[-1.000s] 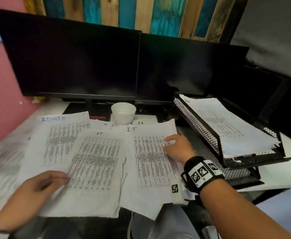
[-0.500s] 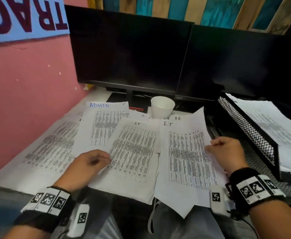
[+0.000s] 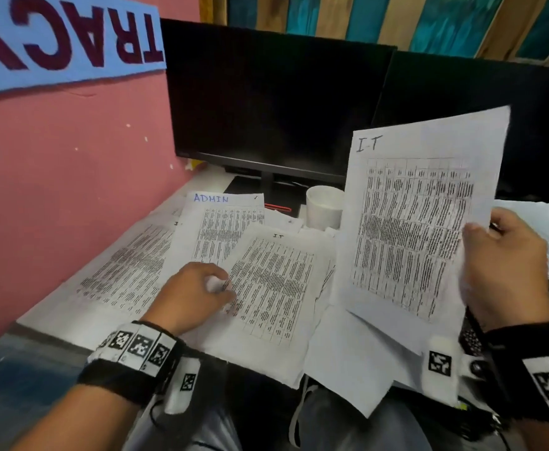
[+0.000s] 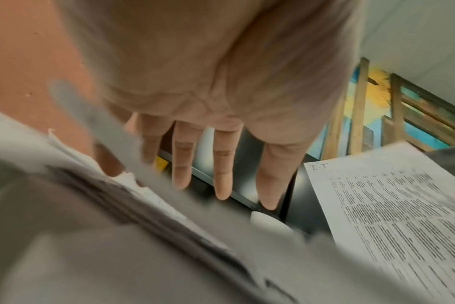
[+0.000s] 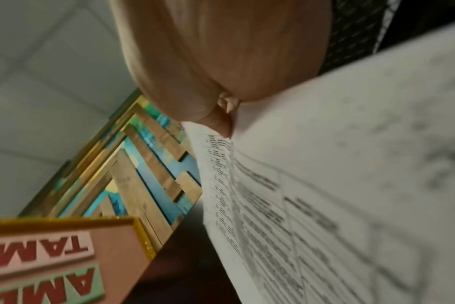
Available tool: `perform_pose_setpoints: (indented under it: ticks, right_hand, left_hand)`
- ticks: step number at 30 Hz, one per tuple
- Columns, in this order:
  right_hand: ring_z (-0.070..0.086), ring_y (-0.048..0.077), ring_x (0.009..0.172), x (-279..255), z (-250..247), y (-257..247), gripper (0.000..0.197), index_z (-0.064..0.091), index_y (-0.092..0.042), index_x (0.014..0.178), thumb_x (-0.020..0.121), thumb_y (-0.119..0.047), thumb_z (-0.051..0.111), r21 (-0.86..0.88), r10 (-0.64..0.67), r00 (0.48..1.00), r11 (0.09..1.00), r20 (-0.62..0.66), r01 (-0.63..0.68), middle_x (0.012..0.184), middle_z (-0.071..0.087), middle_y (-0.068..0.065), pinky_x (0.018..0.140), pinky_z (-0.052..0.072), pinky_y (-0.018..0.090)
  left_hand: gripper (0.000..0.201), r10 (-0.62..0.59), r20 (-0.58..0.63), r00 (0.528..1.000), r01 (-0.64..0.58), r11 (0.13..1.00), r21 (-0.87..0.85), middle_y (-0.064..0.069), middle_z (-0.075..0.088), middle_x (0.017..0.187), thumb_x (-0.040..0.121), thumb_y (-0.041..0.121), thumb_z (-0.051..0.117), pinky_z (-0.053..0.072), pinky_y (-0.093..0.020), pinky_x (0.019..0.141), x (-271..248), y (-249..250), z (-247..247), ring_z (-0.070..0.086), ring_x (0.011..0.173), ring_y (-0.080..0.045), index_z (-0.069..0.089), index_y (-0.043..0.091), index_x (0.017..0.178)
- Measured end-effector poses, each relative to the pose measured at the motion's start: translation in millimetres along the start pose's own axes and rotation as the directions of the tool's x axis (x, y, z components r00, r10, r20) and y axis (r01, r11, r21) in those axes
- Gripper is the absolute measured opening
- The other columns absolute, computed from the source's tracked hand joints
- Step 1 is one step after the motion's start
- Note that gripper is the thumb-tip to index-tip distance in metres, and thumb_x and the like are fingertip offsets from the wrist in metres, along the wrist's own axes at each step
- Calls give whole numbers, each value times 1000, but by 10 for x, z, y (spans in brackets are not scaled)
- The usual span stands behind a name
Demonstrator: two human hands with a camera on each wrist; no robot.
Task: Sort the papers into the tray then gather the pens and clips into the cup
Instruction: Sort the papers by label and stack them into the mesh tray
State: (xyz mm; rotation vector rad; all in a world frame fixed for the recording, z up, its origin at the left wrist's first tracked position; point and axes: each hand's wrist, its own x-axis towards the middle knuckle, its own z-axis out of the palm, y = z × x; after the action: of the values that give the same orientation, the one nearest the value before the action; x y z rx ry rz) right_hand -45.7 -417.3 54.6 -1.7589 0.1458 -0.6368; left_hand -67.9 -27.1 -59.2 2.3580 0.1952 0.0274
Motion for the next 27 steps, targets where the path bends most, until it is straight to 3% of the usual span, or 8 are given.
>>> perform_pose_setpoints:
  ticks: [3, 6, 8, 10, 16, 20, 24, 27]
  right_hand:
    - [77, 34, 100, -43, 149, 118, 33, 74, -14, 119, 105, -2, 47, 249, 233, 964, 933, 129, -258, 113, 79, 13, 90, 59, 49]
    - [80, 32, 95, -168, 305, 341, 34, 70, -7, 128, 107, 1, 45, 326, 422, 877, 816, 229, -478, 110, 81, 15, 75, 66, 48]
    - [79, 32, 100, -253, 370, 505, 36, 70, -10, 129, 108, 1, 44, 339, 479, 835, 764, 273, -549, 115, 79, 15, 79, 64, 50]
    - [76, 35, 109, -297, 398, 560, 38, 71, -14, 130, 107, 0, 44, 355, 472, 826, 749, 308, -560, 122, 78, 16, 93, 59, 57]
    - [77, 29, 107, -180, 348, 377, 36, 72, -13, 130, 108, 0, 45, 377, 400, 872, 789, 284, -485, 119, 80, 9, 87, 62, 53]
    - [78, 32, 105, -250, 377, 570, 36, 73, -13, 124, 107, 1, 45, 275, 477, 830, 789, 289, -549, 116, 80, 10, 89, 63, 53]
    - [77, 41, 100, -421, 431, 850, 35, 73, -7, 115, 104, 7, 43, 187, 570, 770, 755, 288, -629, 113, 79, 19, 83, 64, 54]
    - [75, 39, 99, -458, 463, 962, 37, 73, -5, 113, 103, 11, 41, 201, 609, 742, 719, 280, -665, 112, 78, 21, 76, 65, 45]
  left_hand:
    - [32, -76, 36, 996, 79, 994, -77, 6, 65, 141, 83, 50, 84, 50, -38, 103, 35, 30, -48, 63, 124, -17, 71, 38, 110]
    - [42, -99, 68, 993, 104, 993, -65, -2, 60, 148, 81, 44, 88, 46, -34, 96, 13, 40, -61, 59, 119, -16, 69, 36, 117]
    - [51, -124, 104, 987, 125, 992, 2, -2, 56, 147, 79, 44, 90, 45, -31, 89, -24, 42, -70, 58, 114, -16, 66, 37, 124]
    - [62, -139, 135, 981, 129, 989, 78, 2, 56, 142, 78, 43, 89, 47, -28, 86, -67, 27, -69, 61, 111, -16, 61, 39, 133]
    - [66, -103, 129, 986, 106, 994, -21, 15, 64, 108, 91, 13, 76, 45, -17, 64, -138, -1, -120, 65, 83, -4, 53, 40, 146]
    - [64, -33, 147, 989, 36, 999, -22, 15, 60, 145, 96, -2, 57, 57, -26, 87, -183, -20, -241, 68, 111, -9, 63, 45, 139]
    - [62, -2, -15, 1000, 0, 995, -95, 17, 65, 137, 96, -8, 54, 51, -16, 57, -219, -107, -436, 63, 60, 11, 75, 44, 122]
    - [62, -20, -187, 982, -61, 906, -419, 5, 66, 141, 97, -12, 57, 55, -23, 65, -209, -237, -673, 59, 60, -7, 80, 43, 114]
